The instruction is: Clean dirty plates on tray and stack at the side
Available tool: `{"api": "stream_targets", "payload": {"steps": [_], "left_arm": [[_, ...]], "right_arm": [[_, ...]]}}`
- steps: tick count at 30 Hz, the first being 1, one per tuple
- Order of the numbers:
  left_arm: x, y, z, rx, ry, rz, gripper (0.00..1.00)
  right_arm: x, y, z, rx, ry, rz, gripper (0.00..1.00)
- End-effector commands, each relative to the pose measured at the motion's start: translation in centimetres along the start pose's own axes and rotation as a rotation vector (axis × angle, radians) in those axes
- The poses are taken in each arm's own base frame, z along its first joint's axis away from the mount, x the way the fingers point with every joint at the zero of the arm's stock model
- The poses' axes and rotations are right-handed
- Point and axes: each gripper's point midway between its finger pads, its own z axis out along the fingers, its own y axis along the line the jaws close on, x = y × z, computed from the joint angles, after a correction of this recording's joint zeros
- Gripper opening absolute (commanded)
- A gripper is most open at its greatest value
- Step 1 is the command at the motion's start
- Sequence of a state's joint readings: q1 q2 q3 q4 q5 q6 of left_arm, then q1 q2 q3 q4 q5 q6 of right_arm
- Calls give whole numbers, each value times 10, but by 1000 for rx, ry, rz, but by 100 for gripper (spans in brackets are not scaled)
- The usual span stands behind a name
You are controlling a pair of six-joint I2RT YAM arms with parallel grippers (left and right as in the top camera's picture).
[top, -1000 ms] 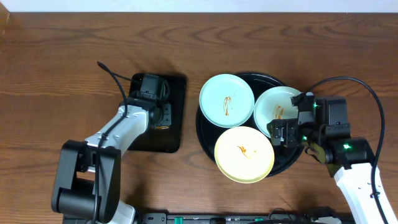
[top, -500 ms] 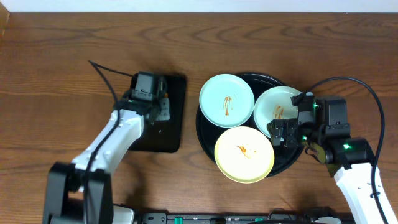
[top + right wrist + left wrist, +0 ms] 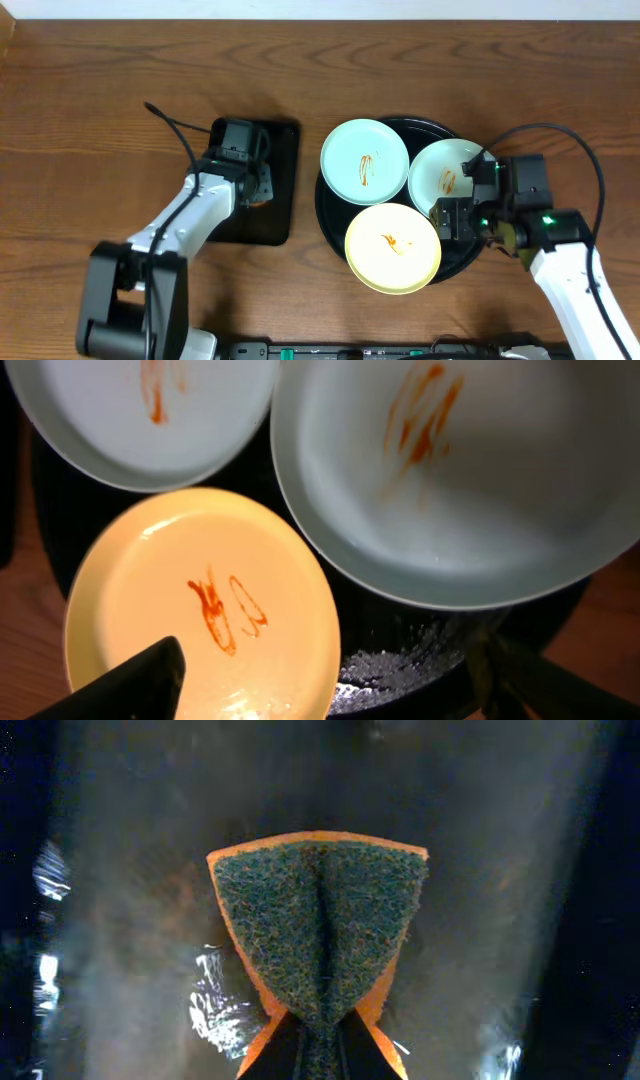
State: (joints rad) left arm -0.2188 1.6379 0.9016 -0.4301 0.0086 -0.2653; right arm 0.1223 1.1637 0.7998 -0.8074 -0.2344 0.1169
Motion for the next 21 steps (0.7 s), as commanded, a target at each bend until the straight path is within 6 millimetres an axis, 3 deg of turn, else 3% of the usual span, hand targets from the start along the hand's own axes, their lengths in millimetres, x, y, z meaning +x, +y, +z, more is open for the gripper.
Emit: {"api": "stream_targets", "payload": {"steps": [1,6,9,16,21], "left_arm": [[12,-2,10,15,50,-19,7],[18,-1,14,7,80,-18,7],[15,-3,9,16,65,-18,7],[-3,-11,-25,70,-18,-20,8],[-6,-13,-46,95,-53,-20,8]], "right_arm": [[11,0,13,-18,74,23,83],[23,9,31,-99,176,54,69],[30,7,41,-95,227,70,66],[44,0,62,-83,325,99,52],[53,-4,75,-77,373,114,32]]}}
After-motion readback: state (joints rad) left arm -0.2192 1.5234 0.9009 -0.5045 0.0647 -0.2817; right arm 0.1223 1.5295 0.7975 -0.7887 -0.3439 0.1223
